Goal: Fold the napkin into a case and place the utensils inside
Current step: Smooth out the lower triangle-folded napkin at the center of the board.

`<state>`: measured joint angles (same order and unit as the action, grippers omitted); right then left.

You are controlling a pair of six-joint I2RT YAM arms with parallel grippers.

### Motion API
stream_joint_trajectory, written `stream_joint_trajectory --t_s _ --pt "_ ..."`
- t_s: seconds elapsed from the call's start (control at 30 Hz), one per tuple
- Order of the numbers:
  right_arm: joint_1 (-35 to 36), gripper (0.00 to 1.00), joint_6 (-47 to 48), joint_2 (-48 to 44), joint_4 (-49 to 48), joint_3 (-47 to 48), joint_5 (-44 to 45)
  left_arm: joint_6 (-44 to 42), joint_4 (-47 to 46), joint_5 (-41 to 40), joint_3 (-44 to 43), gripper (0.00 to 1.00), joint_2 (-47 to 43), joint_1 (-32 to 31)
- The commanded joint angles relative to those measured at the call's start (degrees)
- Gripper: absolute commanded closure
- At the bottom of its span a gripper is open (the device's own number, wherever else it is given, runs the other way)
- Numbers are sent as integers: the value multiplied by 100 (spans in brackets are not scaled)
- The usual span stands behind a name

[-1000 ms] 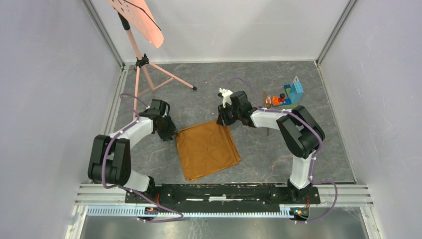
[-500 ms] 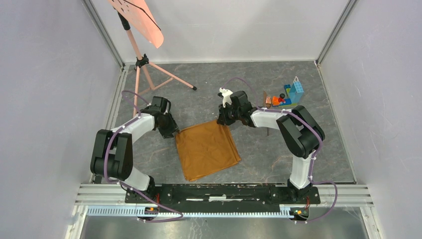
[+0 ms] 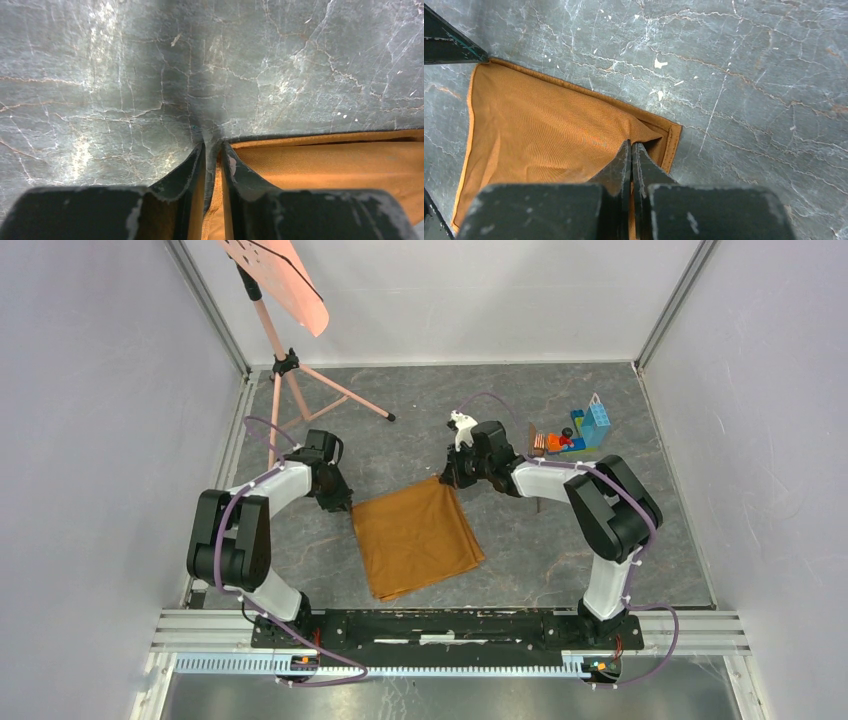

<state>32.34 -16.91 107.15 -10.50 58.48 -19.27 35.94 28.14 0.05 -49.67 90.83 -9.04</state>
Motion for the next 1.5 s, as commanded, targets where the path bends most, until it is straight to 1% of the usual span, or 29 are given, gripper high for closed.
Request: stream_joint_trajectory --t_s 0.0,0.1,0.3,0.37,0.47,0.6,0.67,0.77,0.8,0.83,0.93,1.03,1.07,1.1,1.2,1.33,1.4,1.43,1.47 --pt "-69 100 -125 -331 -371 -123 147 -226 49 -273 -165 76 108 67" --pt "-133 100 -145 -270 -458 -158 187 -221 65 -326 -186 76 112 78" --pt "-150 100 -41 139 -465 125 37 -250 72 -299 -218 78 136 78" --pt "-150 94 93 294 -342 334 -63 -249 82 -263 -240 78 100 78" --pt "-149 82 252 459 -68 600 -39 -254 168 -285 -279 73 -104 77" --pt "-150 57 585 332 864 943 503 -297 334 -243 -251 60 -636 69" --pt "-154 47 736 75 1386 954 876 -339 309 -36 -134 56 -926 58" --pt "-156 36 829 -520 1686 499 1029 -410 88 986 111 50 -1199 13" --pt "-156 33 820 -709 1675 257 949 -421 -8 1299 211 48 -1285 -42" --pt "-155 32 783 -956 1600 -82 762 -425 -67 1443 307 45 -1370 -110" --pt "-163 30 638 -1568 1401 -988 209 -312 -89 1442 522 40 -1583 -412" --pt "-160 28 446 -2120 1088 -1823 -332 -103 -272 1377 799 40 -1695 -494" --pt "-164 26 419 -2279 926 -2053 -407 -59 -318 1361 865 40 -1704 -507" --pt "-165 25 390 -2412 881 -2237 -426 -28 -350 1349 897 41 -1717 -516" --pt "-159 28 254 -2839 472 -2920 -597 34 -525 1324 1060 40 -1780 -563" --pt "-154 42 -338 -3046 -495 -3681 -1106 38 -717 1374 1110 40 -1488 -564" --pt "-119 49 -742 -3098 -1026 -3984 -1282 -20 -673 1222 1033 41 -1420 -577" --pt "-79 54 -936 -3121 -1272 -4090 -1337 -53 -605 1098 989 41 -1471 -582" --pt "-27 63 -1197 -3180 -1483 -4215 -1338 -82 -494 946 919 41 -1549 -582"
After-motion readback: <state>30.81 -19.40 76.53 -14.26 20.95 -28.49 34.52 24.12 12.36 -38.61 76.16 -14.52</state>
